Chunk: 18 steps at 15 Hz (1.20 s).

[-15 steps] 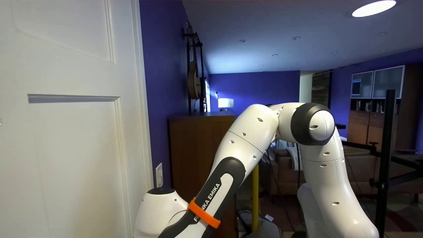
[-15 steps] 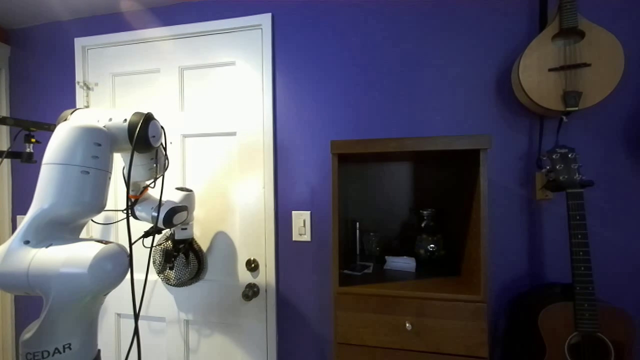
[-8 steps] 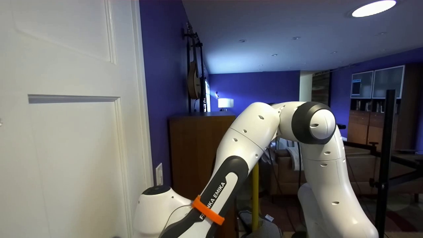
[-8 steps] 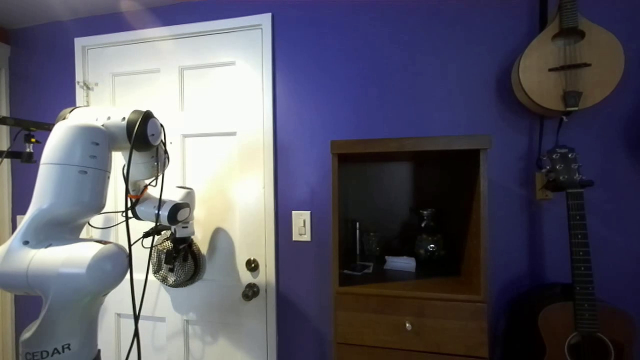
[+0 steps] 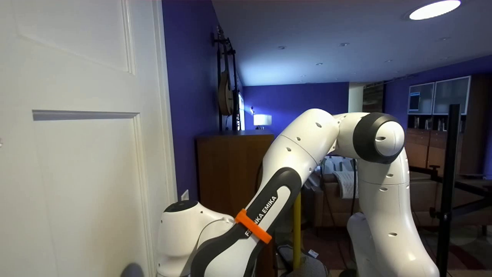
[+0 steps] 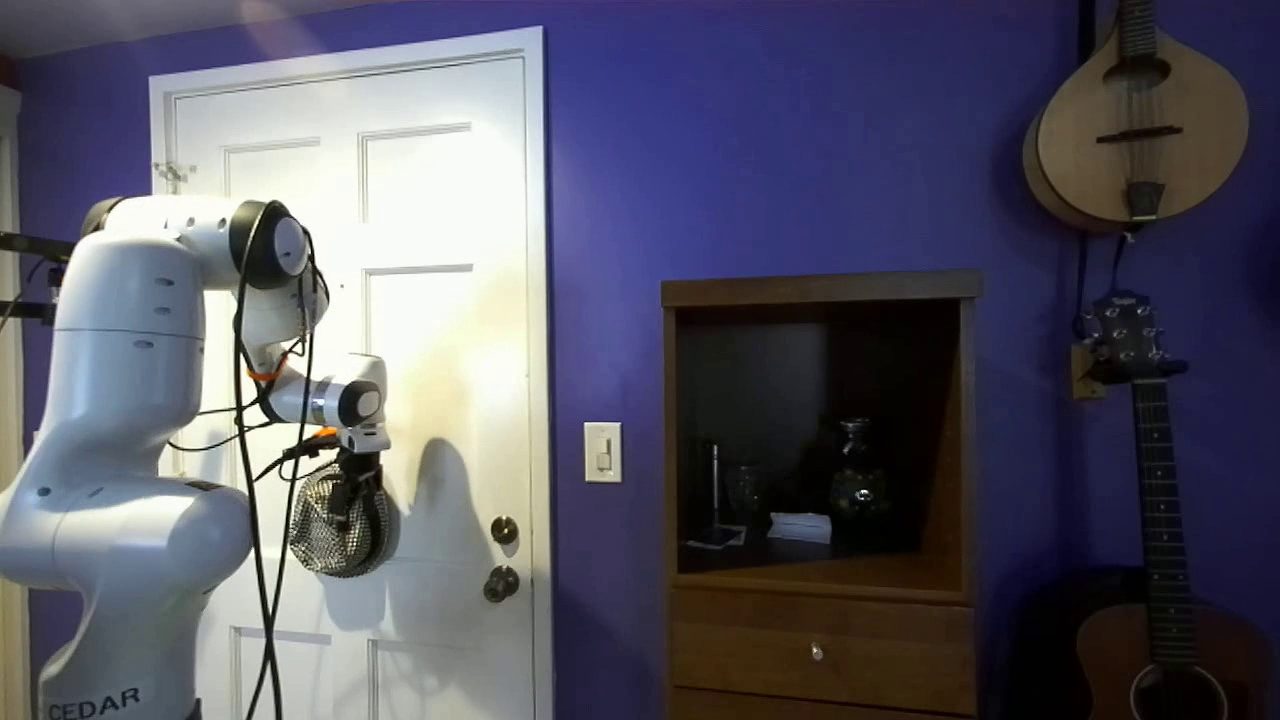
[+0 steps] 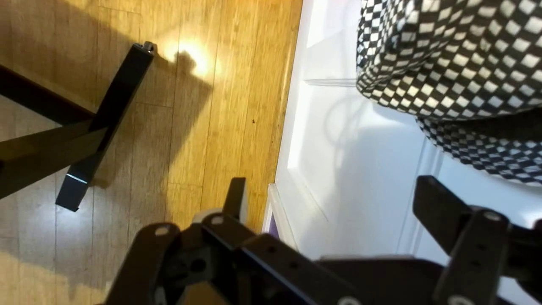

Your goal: Take the hat off of the top of the cabinet and hang it on the door

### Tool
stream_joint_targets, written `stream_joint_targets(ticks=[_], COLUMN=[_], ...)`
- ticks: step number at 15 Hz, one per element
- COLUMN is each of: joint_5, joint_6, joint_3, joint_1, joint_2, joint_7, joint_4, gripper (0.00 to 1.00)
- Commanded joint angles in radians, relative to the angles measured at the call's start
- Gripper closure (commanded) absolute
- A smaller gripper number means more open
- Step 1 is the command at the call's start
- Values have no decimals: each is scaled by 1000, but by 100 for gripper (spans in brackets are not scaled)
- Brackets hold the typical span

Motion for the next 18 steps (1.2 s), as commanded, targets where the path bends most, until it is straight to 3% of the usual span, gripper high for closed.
stream_joint_targets(ticks=[1,8,18], joint_5=[-79,-174,-146], joint_6=[-95,-271,-466], joint_3=[32,61,53], joint_1=[-40,-96,-152], joint_2=[-101,-312,-627], joint_7=[-5,-163,-475], joint_4=[-40,-103,-158], gripper=[0,0,0])
